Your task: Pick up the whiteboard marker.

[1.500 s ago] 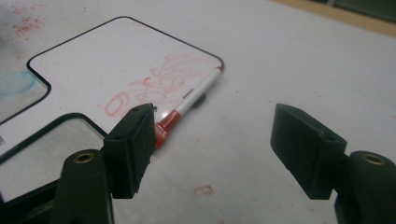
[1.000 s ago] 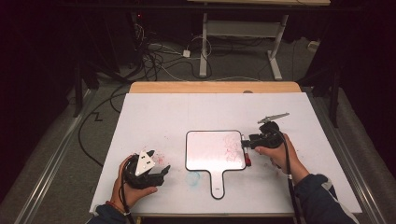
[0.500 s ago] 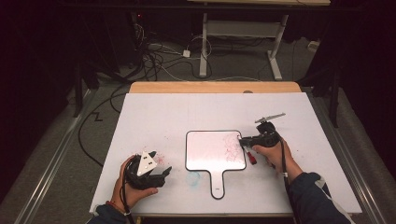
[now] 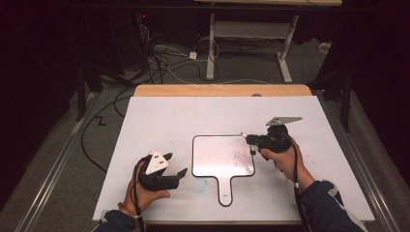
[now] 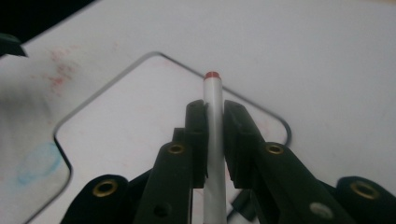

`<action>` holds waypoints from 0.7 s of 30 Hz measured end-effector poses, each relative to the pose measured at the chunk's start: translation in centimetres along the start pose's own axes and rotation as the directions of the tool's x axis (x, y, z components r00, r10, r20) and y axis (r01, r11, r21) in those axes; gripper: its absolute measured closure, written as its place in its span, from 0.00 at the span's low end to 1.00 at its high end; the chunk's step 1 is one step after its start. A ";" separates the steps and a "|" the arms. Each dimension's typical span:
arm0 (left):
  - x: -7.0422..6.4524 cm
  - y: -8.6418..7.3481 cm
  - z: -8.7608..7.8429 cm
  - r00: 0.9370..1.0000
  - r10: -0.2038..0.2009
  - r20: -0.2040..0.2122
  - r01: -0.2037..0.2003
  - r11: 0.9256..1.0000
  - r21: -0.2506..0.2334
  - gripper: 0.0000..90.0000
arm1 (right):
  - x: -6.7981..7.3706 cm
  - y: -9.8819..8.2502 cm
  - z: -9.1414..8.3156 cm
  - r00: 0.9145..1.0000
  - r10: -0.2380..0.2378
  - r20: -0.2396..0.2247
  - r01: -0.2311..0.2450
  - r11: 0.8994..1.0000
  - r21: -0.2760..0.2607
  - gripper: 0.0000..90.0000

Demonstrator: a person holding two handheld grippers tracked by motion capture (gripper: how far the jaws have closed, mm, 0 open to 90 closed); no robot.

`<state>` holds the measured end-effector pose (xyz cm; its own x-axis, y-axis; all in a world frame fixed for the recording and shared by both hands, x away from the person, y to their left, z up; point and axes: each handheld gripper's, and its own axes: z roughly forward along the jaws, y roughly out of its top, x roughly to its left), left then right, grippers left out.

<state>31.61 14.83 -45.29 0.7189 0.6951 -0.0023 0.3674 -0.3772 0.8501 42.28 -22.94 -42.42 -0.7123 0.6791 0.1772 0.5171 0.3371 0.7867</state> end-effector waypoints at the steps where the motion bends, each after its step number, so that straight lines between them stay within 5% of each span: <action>1: 0.0 0.0 0.0 1.000 0.000 0.000 0.000 1.000 0.000 0.28 | 0.0 0.0 0.0 1.000 0.000 0.000 0.000 1.000 0.000 0.91; 2: -0.2 0.7 0.3 1.000 -0.010 0.027 0.010 1.000 -0.018 0.28 | 1.2 0.4 -0.4 0.999 -0.041 0.014 0.042 0.998 -0.047 0.91; 6: -1.8 3.6 2.4 0.993 -0.006 0.115 0.012 0.998 -0.057 0.31 | 3.3 0.7 -0.5 0.997 -0.064 -0.037 0.058 0.989 -0.133 0.91; 7: -3.0 4.9 3.7 0.988 0.004 0.157 0.007 0.997 -0.074 0.31 | 3.8 0.7 -0.5 0.997 -0.071 -0.041 0.064 0.987 -0.147 0.91; 9: -3.6 5.5 4.4 0.985 0.004 0.170 0.010 0.997 -0.082 0.37 | 4.8 0.6 -0.5 0.995 -0.079 -0.061 0.066 0.979 -0.194 0.91; 10: -4.6 6.4 5.8 0.976 0.012 0.217 0.008 0.996 -0.091 0.38 | 5.2 0.5 -0.5 0.994 -0.088 -0.058 0.074 0.977 -0.201 0.91; 15: -6.2 7.4 7.9 0.973 0.004 0.231 0.020 0.994 -0.104 0.41 | 6.8 0.0 -0.5 0.993 -0.095 -0.071 0.074 0.964 -0.256 0.91; 16: -6.5 7.6 8.6 0.972 -0.021 0.233 0.048 0.992 -0.113 0.42 | 7.0 -0.1 -0.5 0.993 -0.091 -0.070 0.070 0.962 -0.264 0.91; 21: -6.5 7.8 9.1 0.963 -0.051 0.264 0.092 0.985 -0.143 0.47 | 7.1 -0.5 -0.8 0.995 -0.071 -0.072 0.050 0.961 -0.271 0.91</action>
<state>35.17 1.84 -43.44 0.8293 0.5276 -0.1845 0.3432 -0.2203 0.9131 36.64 -18.79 -41.08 -0.7797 0.6048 0.1624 0.3330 0.1807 0.9255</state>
